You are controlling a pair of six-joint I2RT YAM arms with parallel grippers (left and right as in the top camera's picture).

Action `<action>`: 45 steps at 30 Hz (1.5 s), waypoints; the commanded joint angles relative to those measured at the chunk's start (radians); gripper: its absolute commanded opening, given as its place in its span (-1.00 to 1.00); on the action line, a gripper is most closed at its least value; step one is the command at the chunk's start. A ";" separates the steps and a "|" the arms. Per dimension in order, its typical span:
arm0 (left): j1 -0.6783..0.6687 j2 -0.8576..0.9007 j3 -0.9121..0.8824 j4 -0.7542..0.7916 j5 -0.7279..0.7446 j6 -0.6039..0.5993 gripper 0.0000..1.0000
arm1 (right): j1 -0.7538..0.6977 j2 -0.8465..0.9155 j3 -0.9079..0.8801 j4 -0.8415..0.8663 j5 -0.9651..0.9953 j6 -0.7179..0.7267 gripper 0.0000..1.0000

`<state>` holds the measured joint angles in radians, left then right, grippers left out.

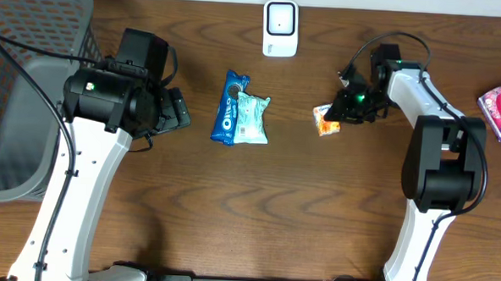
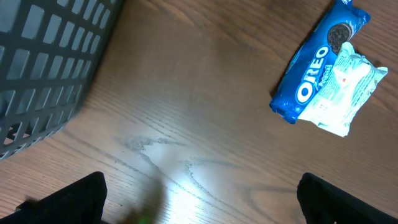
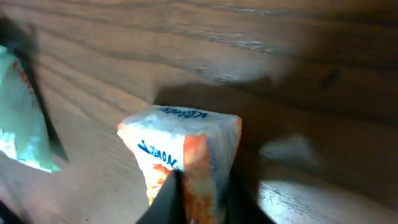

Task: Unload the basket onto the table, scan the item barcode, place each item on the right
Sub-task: 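Lift the orange bar past the scanner and place it at right edge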

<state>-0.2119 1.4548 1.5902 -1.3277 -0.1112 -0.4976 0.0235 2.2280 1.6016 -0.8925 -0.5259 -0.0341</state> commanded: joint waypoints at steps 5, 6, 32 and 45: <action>0.004 -0.011 0.005 -0.003 -0.006 -0.005 0.96 | 0.017 0.021 0.047 -0.072 0.076 -0.004 -0.98; 0.004 -0.011 0.005 -0.003 -0.006 -0.005 0.95 | 0.022 0.014 0.084 -0.091 0.076 -0.004 -0.98; 0.004 -0.011 0.005 -0.003 -0.006 -0.005 0.96 | 0.420 0.114 0.443 0.672 0.917 -0.256 -0.98; 0.004 -0.011 0.005 -0.003 -0.006 -0.005 0.96 | 0.357 0.106 0.577 0.507 1.173 -0.194 -0.98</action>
<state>-0.2119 1.4521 1.5902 -1.3277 -0.1112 -0.4976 0.4347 2.3695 2.0972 -0.3099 0.5179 -0.2733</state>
